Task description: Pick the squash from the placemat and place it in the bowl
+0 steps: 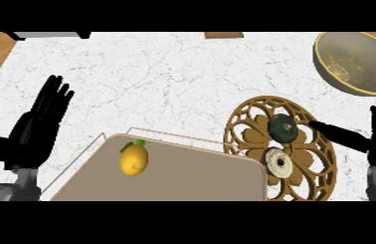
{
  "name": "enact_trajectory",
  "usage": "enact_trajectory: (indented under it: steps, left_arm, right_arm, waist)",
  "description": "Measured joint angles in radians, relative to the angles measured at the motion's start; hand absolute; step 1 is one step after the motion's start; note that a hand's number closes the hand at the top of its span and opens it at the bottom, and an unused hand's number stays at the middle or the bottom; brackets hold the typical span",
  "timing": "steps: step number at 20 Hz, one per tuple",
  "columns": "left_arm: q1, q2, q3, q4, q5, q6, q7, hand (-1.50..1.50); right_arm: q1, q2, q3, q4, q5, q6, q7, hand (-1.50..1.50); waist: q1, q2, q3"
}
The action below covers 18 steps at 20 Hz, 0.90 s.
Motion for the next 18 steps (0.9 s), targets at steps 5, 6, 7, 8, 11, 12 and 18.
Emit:
enact_trajectory:
  steps: [5,6,7,8,11,12,18]
  left_arm:
    - [-0.033,-0.023,0.005,-0.021,0.022,-0.02,-0.009,0.0]
    - [-0.035,-0.026,0.007,-0.02,0.024,-0.023,-0.01,0.0]
    - [-0.039,-0.029,0.006,-0.024,0.027,-0.024,-0.006,0.0]
    - [-0.042,-0.03,0.007,-0.023,0.026,-0.027,-0.008,0.0]
    - [-0.047,-0.03,0.006,-0.026,0.029,-0.038,-0.007,0.0]
    - [-0.052,-0.027,0.009,-0.026,0.031,-0.041,-0.003,0.0]
    - [-0.075,-0.035,0.003,-0.015,0.034,-0.056,-0.002,0.0]
  right_arm:
    - [-0.008,-0.073,0.017,0.029,0.224,-0.2,0.191,-1.5]
    - [-0.012,-0.106,0.029,0.024,0.262,-0.196,0.254,-1.5]
    - [-0.027,-0.14,0.042,0.03,0.294,-0.178,0.316,-1.5]
    - [-0.042,-0.176,0.054,0.03,0.314,-0.144,0.38,-1.5]
    - [-0.073,-0.268,0.092,0.031,0.301,0.026,0.538,-1.5]
    - [-0.081,-0.292,0.11,0.032,0.283,0.093,0.583,-1.5]
    - [-0.163,-0.355,0.201,0.013,0.084,0.473,0.82,-1.5]
  waist:
    - [0.029,-0.001,0.005]
    - [0.032,-0.001,0.005]
    - [0.038,-0.001,0.005]
    - [0.041,-0.001,0.005]
    - [0.053,0.0,0.004]
    - [0.058,0.001,0.004]
    - [0.081,0.005,0.004]
